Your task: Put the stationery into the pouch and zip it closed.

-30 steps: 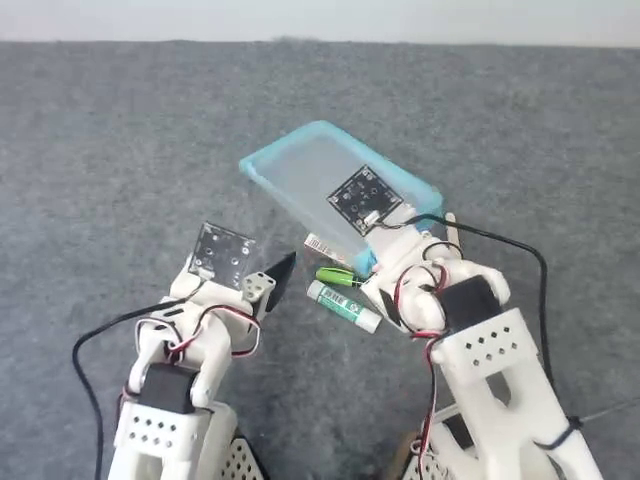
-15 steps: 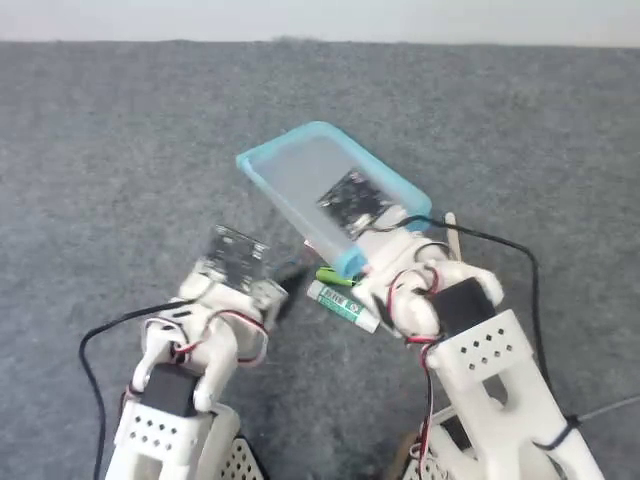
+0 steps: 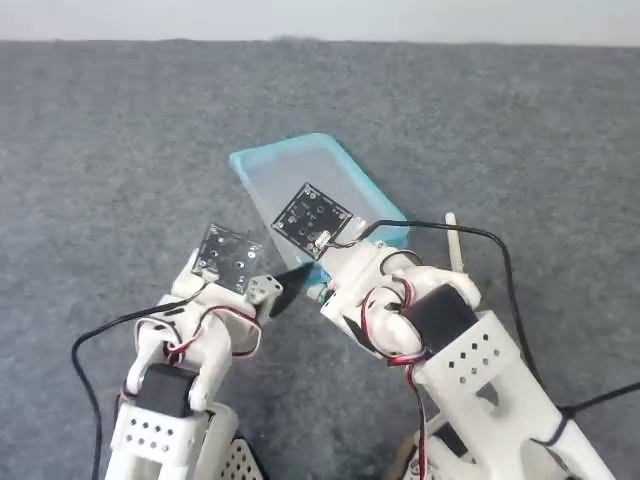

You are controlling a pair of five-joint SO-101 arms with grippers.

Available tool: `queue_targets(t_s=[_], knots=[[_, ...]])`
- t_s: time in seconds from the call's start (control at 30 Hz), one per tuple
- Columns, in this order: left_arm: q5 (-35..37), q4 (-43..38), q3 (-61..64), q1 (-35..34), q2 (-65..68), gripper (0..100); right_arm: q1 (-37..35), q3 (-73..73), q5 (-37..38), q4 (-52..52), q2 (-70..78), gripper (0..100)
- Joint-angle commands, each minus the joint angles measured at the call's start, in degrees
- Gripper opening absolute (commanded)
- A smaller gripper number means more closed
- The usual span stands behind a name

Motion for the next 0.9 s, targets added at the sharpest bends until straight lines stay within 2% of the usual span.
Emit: queue_targets(t_s=[0.0,0.3,0.47,0.67,0.87], knots=[[-1.1,-2.2,0.2,-1.5,0.7,33,-0.4,-3.4,-0.5,0.9,-1.6,0.6],[-2.5,-4.3,2.5,-1.7,0.7,31,6.9,-3.5,2.2,2.3,-6.5,0.6],[-2.4,-4.3,2.5,-1.8,0.7,30,8.4,-1.8,4.7,4.4,-7.6,0.6],[-2.3,-4.3,2.2,-4.3,0.7,30,13.0,4.7,7.8,-0.7,-7.3,0.6],[-2.3,-5.6,2.5,-5.5,0.7,30,18.0,5.1,8.7,-2.0,-7.3,0.6]])
